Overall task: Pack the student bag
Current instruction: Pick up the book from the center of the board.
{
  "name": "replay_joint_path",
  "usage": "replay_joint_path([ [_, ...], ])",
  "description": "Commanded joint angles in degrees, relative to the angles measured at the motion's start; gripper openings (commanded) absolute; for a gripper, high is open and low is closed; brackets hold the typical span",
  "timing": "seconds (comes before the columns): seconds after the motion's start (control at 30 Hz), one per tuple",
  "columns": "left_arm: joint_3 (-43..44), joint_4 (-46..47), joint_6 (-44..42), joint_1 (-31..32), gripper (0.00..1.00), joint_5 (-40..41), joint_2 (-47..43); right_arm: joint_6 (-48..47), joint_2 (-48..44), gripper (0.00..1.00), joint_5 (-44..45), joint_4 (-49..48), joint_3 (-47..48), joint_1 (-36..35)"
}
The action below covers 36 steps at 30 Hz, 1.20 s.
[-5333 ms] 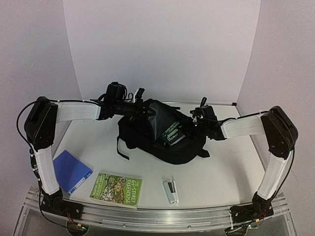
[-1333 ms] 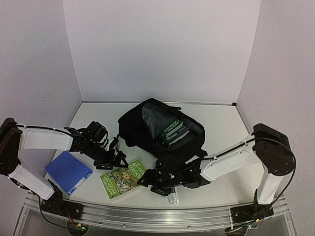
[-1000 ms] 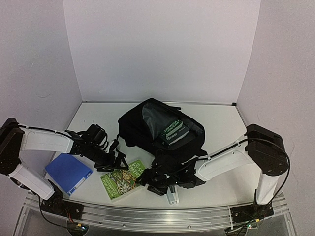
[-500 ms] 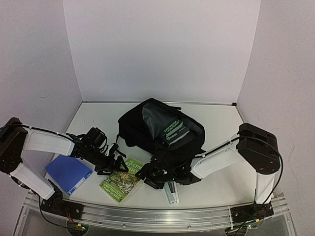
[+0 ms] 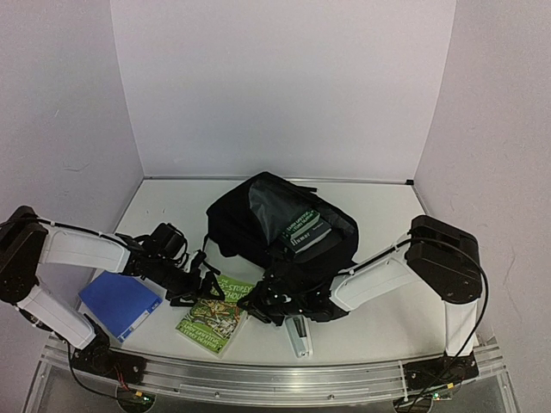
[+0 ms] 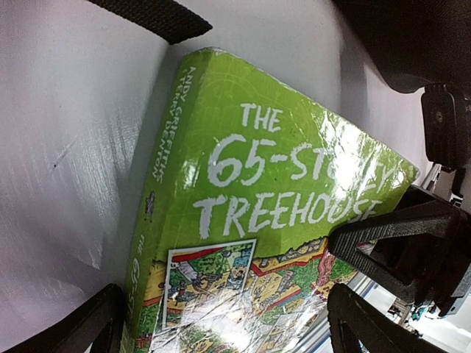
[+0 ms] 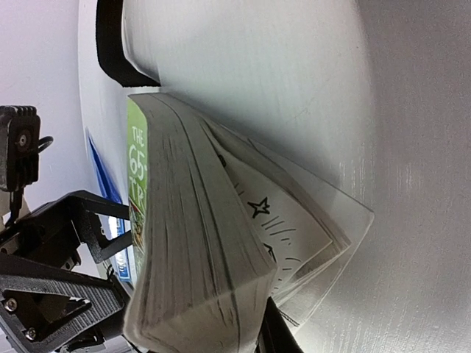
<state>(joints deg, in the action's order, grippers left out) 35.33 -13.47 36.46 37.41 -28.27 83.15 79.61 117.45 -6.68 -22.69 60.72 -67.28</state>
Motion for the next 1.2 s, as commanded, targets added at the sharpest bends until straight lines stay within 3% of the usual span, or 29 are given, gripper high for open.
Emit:
replay_joint_path([
  [0.0,0.7,2.4,2.6,1.3,0.97,-0.3,-2.5,0.5,-0.5,0.00,1.6,-1.8,-1.6,0.4],
  [0.23,0.7,2.3,5.4,0.6,1.00,4.5,-9.9,-1.6,-6.3,0.00,2.3,-18.8,-9.8,1.1],
  [0.53,1.7,2.2,5.7,-2.0,1.00,-1.9,-15.5,-6.1,-13.1,0.00,1.7,-38.0,-18.4,1.5],
  [0.7,2.0,4.0,5.0,-2.5,1.00,-6.0,-15.5,-9.6,-17.1,0.00,0.3,-43.1,-20.4,1.5],
  [1.0,1.8,12.9,4.8,-2.5,0.99,-21.0,-15.3,-12.2,-22.7,0.00,0.4,-43.7,-22.0,1.6],
  [1.07,1.9,13.2,4.8,-2.5,0.93,-23.4,-15.4,-12.6,-23.1,0.00,0.5,-43.7,-22.0,1.6],
  [1.17,1.5,15.2,5.4,-2.5,0.75,-25.6,-15.4,-12.6,-23.4,0.00,0.6,-43.7,-22.1,1.8],
])
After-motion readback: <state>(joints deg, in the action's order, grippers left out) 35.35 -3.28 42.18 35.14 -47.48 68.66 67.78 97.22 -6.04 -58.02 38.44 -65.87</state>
